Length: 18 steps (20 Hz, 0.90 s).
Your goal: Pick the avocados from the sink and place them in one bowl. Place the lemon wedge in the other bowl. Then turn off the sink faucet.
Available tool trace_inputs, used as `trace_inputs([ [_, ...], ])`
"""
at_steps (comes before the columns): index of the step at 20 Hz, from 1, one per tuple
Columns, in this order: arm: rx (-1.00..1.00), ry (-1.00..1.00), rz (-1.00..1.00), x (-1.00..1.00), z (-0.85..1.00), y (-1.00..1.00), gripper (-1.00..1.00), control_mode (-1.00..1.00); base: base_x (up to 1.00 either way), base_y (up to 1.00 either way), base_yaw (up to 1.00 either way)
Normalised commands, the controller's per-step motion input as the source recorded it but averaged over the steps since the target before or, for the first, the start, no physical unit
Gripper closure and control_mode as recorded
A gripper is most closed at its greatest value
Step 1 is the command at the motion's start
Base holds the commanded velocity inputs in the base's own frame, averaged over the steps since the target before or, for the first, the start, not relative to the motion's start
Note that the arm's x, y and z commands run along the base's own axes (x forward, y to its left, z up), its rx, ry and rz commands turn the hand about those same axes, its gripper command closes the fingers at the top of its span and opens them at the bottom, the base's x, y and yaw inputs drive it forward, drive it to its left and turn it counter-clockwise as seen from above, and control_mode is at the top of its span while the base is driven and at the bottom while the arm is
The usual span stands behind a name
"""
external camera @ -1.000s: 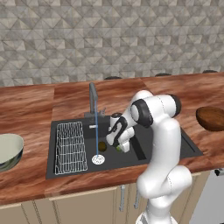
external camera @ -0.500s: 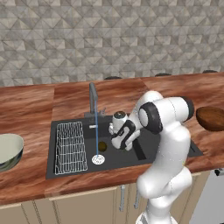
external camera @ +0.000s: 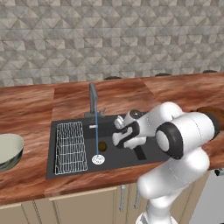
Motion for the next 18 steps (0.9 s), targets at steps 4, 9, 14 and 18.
trace_inputs([
  [4,0.2,-0.03,0.0,0.04,1.0,-0.02,1.0,-1.0,0.0,0.0,0.0],
  [9,0.1,-0.1,0.0,0.22,1.0,0.02,1.0,-1.0,0.0,0.0,0.0],
  [14,0.01,-0.05,-0.03,0.07,1.0,0.07,1.0,-1.0,0.0,0.0,0.0],
  [18,0.0,0.0,-0.08,0.0,1.0,0.0,1.0,-1.0,0.0,0.0,0.0],
])
